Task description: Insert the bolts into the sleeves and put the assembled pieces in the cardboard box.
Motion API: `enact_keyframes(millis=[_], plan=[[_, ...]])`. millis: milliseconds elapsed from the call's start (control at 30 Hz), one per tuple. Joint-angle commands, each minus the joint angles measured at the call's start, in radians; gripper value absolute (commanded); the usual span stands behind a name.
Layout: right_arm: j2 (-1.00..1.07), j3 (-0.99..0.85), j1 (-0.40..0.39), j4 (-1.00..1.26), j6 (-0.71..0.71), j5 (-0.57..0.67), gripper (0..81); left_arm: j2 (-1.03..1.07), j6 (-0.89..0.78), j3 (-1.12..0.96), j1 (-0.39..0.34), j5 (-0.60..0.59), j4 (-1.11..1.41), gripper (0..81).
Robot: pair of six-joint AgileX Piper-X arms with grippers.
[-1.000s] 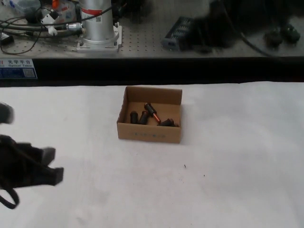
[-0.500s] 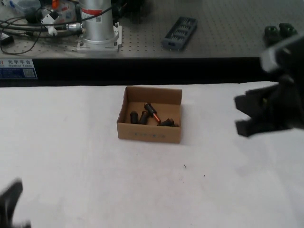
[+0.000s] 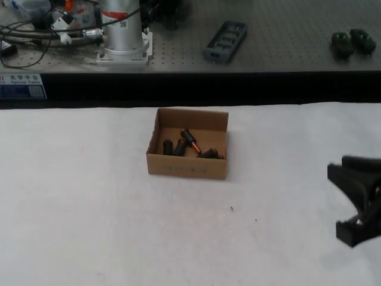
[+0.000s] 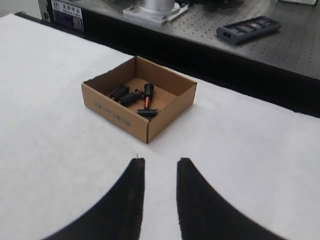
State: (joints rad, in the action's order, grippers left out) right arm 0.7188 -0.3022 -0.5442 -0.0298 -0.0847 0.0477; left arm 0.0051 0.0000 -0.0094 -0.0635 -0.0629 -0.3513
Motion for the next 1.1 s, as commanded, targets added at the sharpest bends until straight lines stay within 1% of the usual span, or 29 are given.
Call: enact_keyframes(millis=[0,67,167,267,333,367,400,433,467,600,733,800,900,1067], plan=[[-0.045,0.034,-0.014,0.006,0.002,-0.015,18.4,-0.005,-0.017,0.009,0.003,-0.01,-0.149,33.9],[-0.088,0.081,-0.029,0.006,0.002,-0.008,18.4,-0.005,-0.017,0.009,0.005,-0.01,-0.144,33.9],[-0.181,0.159,-0.027,0.006,0.002,-0.01,18.4,-0.005,-0.017,0.009,0.004,-0.018,-0.149,33.9],[-0.3,0.244,0.01,0.006,0.002,-0.009,18.4,-0.005,-0.017,0.009,0.004,-0.016,-0.149,33.9],[-0.397,0.302,0.055,0.006,0.002,-0.008,18.4,-0.005,-0.017,0.009,0.004,-0.018,-0.149,33.9],[-0.443,0.302,0.085,0.006,0.002,-0.008,18.4,-0.005,-0.017,0.009,0.004,-0.018,-0.149,33.9],[-0.477,0.302,0.11,-0.019,0.002,-0.008,18.4,-0.005,-0.017,0.009,0.004,-0.018,-0.149,33.9],[-0.509,0.302,0.145,-0.108,0.002,-0.012,18.4,-0.005,-0.017,0.009,0.004,-0.018,-0.149,33.9],[-0.534,0.302,0.18,-0.164,0.002,-0.011,18.4,-0.005,-0.017,0.009,0.004,-0.018,-0.149,33.9],[-0.584,0.302,0.305,-0.243,0.002,-0.014,18.4,-0.005,-0.017,0.009,0.004,-0.018,-0.149,33.9],[-0.65,0.302,0.404,-0.294,0.002,-0.014,18.4,-0.005,-0.017,0.009,0.004,-0.018,-0.149,33.9],[-0.71,0.302,0.437,-0.316,0.002,-0.014,18.4,-0.005,-0.017,0.009,0.004,-0.018,-0.149,33.9],[-0.719,0.302,0.489,-0.295,0.002,-0.017,18.4,-0.005,-0.017,0.009,0.004,-0.018,-0.149,33.9],[-0.719,0.302,0.506,-0.284,0.002,-0.015,18.4,-0.005,-0.017,0.009,0.004,-0.02,-0.149,33.9]])
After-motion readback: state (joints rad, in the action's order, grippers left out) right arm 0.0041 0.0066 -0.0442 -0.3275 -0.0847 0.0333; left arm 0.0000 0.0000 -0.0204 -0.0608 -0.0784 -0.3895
